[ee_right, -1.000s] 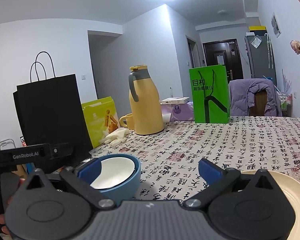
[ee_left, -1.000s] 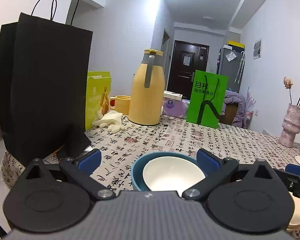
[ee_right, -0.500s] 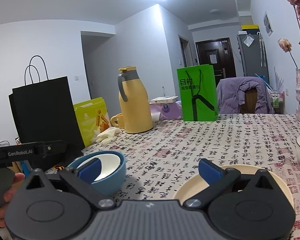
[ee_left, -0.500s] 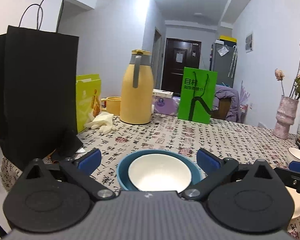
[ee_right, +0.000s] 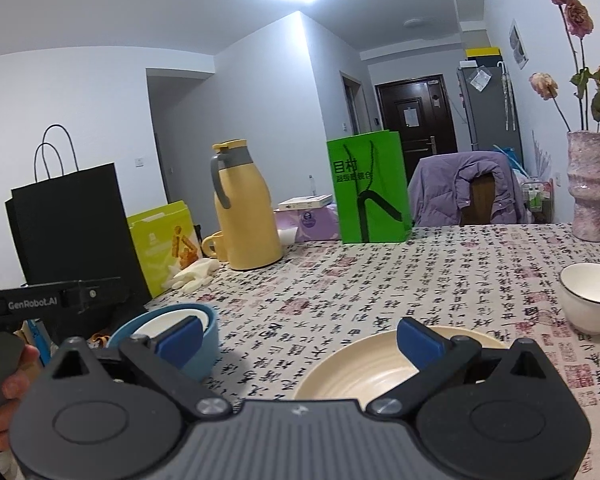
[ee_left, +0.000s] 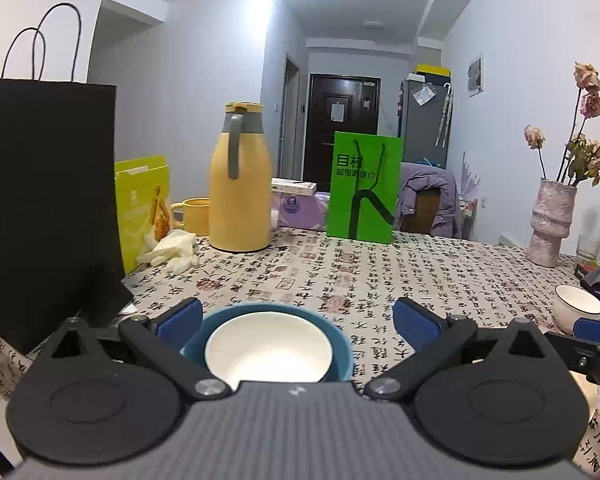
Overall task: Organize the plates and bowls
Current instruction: 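Withdraw both open grippers upward from the stacked bowls, then move both open grippers toward the remaining white bowl and cream plate, then lower both open grippers onto the rim of the white bowl, then close both grippers on the white bowl rim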
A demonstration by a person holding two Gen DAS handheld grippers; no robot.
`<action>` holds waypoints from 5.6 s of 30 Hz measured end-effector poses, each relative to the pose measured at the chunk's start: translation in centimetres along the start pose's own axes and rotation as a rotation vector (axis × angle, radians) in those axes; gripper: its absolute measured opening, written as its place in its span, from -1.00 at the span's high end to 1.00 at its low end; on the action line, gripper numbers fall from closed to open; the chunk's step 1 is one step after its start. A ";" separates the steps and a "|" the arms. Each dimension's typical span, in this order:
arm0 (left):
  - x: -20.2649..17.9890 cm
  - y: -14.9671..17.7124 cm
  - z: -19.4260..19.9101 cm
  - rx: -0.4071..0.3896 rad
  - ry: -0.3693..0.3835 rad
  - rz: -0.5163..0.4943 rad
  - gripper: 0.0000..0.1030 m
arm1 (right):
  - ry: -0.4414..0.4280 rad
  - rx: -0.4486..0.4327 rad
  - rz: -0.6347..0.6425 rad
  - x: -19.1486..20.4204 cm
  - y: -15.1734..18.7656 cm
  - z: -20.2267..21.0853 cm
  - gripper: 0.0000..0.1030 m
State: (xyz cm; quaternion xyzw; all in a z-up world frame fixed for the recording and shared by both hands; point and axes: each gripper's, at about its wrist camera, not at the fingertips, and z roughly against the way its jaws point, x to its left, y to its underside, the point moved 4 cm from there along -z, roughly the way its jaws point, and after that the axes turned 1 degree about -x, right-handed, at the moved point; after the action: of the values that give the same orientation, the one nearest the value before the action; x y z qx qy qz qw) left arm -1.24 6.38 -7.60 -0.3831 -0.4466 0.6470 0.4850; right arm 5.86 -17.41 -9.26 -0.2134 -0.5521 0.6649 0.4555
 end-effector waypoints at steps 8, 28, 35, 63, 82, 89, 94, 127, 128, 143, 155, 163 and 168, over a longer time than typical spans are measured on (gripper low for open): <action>-1.9 -0.7 -1.3 -0.003 0.031 -0.002 -1.00 | 0.037 -0.010 0.004 -2.8 -0.9 0.1 -1.00; -8.6 -3.6 -5.7 -0.013 0.127 -0.024 -1.00 | 0.086 -0.019 0.021 -9.4 -4.7 -1.0 -1.00; -10.7 -4.5 -7.1 -0.004 0.159 -0.006 -1.00 | 0.080 -0.009 0.015 -11.1 -6.3 -1.8 -1.00; -16.7 -5.8 -12.8 0.021 0.126 0.009 -1.00 | 0.061 -0.069 -0.070 -21.2 -11.8 -7.0 -1.00; -21.7 -5.2 -15.5 0.062 0.107 0.004 -1.00 | 0.097 -0.056 -0.220 -27.5 -10.1 -6.7 -1.00; -23.3 -5.8 -17.0 0.111 0.097 -0.006 -1.00 | 0.217 -0.033 -0.273 -30.6 -9.4 -7.2 -1.00; -24.2 -5.3 -18.4 0.157 0.086 -0.013 -1.00 | 0.260 0.003 -0.335 -33.0 -8.7 -7.6 -1.00; -37.0 -2.1 -25.1 0.400 0.182 -0.110 -1.00 | 0.481 0.227 -0.534 -40.4 -5.7 -6.4 -1.00; -37.1 -1.9 -25.4 0.419 0.182 -0.099 -1.00 | 0.480 0.229 -0.536 -40.5 -5.7 -6.4 -1.00; -37.8 0.1 -27.2 0.485 0.163 -0.078 -1.00 | 0.512 0.365 -0.424 -40.0 -4.5 -8.2 -0.84; -39.1 1.0 -26.3 0.514 0.207 -0.088 -1.00 | 0.510 0.381 -0.397 -39.8 -4.5 -8.3 -0.62; -39.3 2.0 -26.0 0.572 0.219 -0.097 -0.83 | 0.495 0.410 -0.375 -39.6 -4.2 -8.8 -0.42; -39.4 2.6 -26.2 0.630 0.234 -0.067 -0.49 | 0.495 0.448 -0.356 -39.6 -3.8 -9.4 -0.28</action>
State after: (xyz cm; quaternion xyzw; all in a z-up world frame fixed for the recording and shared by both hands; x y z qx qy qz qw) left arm 31.62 -26.79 -15.69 -0.2712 -0.1785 0.6886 0.6484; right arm 34.21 -45.74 -17.23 -0.1634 -0.2946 0.6081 0.7188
